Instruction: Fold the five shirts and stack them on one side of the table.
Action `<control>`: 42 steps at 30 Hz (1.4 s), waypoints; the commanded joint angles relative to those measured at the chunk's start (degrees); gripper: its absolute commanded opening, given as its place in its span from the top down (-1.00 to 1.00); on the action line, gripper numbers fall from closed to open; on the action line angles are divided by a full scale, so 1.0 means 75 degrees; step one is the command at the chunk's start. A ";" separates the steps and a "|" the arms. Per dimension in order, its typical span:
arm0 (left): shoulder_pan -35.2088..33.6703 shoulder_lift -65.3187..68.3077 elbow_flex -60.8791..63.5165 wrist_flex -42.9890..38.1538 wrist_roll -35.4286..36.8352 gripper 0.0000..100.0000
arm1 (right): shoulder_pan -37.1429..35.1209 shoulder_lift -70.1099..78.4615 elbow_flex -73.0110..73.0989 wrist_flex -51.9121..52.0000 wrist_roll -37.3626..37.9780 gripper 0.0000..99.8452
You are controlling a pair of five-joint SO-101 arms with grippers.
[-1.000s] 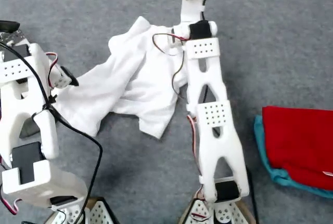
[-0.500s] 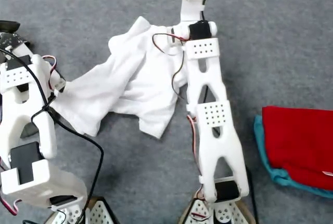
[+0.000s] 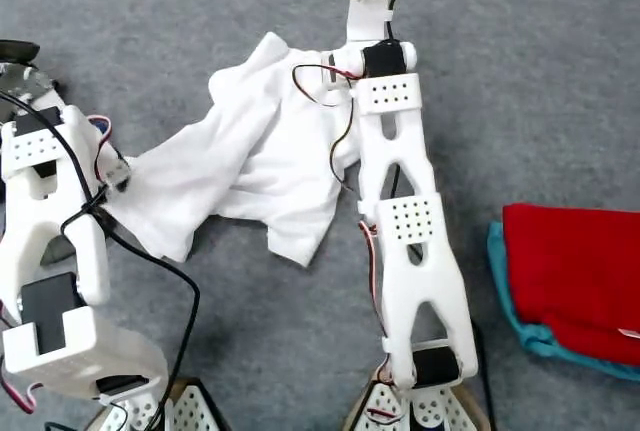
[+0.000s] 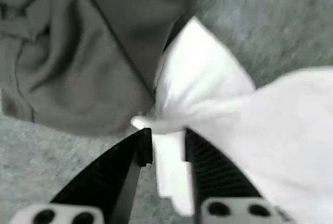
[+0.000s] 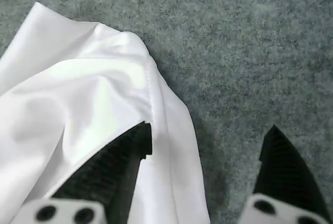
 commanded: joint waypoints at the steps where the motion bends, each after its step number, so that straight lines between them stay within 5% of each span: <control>1: 0.0059 -0.0322 -0.0246 0.0316 -0.0703 0.47 | 0.0123 -0.0076 -0.0299 -0.0117 0.0012 0.35; 10: -0.0293 0.0264 0.0059 -0.0961 -0.1782 0.62 | 0.0088 -0.0064 -0.0287 -0.0117 0.0012 0.35; 15: -0.0211 0.0486 -0.0094 -0.0656 -0.1758 0.78 | 0.0088 -0.0064 -0.0240 -0.0141 0.0012 0.35; 25: 0.0059 0.0545 -0.0387 -0.0070 -0.1735 0.80 | 0.0088 -0.0064 -0.0229 -0.0152 0.0012 0.35; 28: 0.0059 0.0545 -0.0445 -0.0117 -0.1747 0.97 | 0.0088 -0.0064 -0.0229 -0.0152 0.0012 0.35; 39: 0.0141 0.0451 -0.1160 0.0070 -0.1219 0.96 | 0.0100 -0.0100 -0.0299 -0.0117 0.0012 0.35; 42: 0.0328 0.0170 -0.2192 0.0856 -0.1254 0.96 | -0.0064 -0.0533 -0.0440 0.0703 0.1043 0.35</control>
